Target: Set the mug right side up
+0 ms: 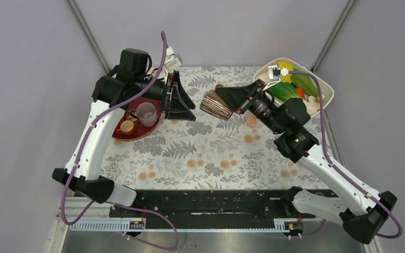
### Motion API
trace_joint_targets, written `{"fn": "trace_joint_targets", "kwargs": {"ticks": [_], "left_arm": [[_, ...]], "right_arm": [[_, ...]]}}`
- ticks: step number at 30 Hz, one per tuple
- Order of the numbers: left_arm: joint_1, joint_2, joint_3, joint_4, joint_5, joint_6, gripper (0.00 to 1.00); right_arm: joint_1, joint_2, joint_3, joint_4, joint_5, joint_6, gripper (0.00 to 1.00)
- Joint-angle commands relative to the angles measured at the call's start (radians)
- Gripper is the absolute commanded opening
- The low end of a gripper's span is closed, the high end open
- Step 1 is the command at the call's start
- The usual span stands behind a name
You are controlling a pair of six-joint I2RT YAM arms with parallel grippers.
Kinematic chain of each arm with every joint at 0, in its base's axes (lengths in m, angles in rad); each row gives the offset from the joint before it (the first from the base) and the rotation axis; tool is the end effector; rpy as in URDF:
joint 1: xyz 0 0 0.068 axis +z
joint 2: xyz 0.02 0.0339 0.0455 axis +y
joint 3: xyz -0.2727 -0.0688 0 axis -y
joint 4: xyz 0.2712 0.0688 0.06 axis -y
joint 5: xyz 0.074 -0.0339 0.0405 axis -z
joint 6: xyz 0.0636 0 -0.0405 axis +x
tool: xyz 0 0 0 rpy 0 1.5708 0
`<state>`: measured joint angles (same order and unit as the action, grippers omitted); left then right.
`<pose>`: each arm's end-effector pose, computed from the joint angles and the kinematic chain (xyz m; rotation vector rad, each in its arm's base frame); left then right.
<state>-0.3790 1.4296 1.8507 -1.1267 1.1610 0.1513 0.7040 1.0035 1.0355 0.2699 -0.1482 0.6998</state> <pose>0.2388 -0.1579 0.4847 1.1217 1.7922 -1.4248 0.2023 0.1841 0.4528 -0.1420 1.3785 1.2878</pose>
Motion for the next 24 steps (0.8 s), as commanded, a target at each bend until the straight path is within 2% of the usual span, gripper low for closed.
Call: {"fn": "trace_joint_targets", "kwargs": {"ticks": [1, 5, 11, 16, 18, 21, 23, 24], "left_arm": [[-0.023, 0.006, 0.051, 0.277, 0.126, -0.285, 0.75], [-0.027, 0.021, 0.086, 0.307, 0.138, -0.320, 0.63], [-0.033, 0.034, 0.098, 0.334, 0.114, -0.324, 0.56], [-0.095, 0.037, 0.057, 0.348, 0.121, -0.341, 0.42], [-0.106, 0.040, 0.035, 0.384, 0.136, -0.382, 0.32], [-0.104, 0.046, 0.033, 0.448, 0.123, -0.443, 0.00], [-0.092, 0.048, 0.047, 0.442, 0.088, -0.444, 0.00], [-0.080, 0.050, 0.056, 0.429, 0.055, -0.441, 0.00]], "right_arm": [[0.026, 0.033, 0.094, 0.152, -0.041, -0.029, 0.00], [0.033, 0.047, 0.114, 0.158, -0.045, -0.027, 0.00], [0.041, 0.066, 0.137, 0.147, -0.059, -0.025, 0.00], [0.042, 0.075, 0.142, 0.163, -0.057, -0.016, 0.00], [0.043, 0.081, 0.141, 0.175, -0.058, -0.009, 0.00], [0.043, 0.093, 0.140, 0.163, -0.056, -0.002, 0.00], [0.042, 0.095, 0.140, 0.116, -0.025, -0.007, 0.00], [0.043, 0.096, 0.143, 0.069, 0.010, -0.017, 0.09]]}}
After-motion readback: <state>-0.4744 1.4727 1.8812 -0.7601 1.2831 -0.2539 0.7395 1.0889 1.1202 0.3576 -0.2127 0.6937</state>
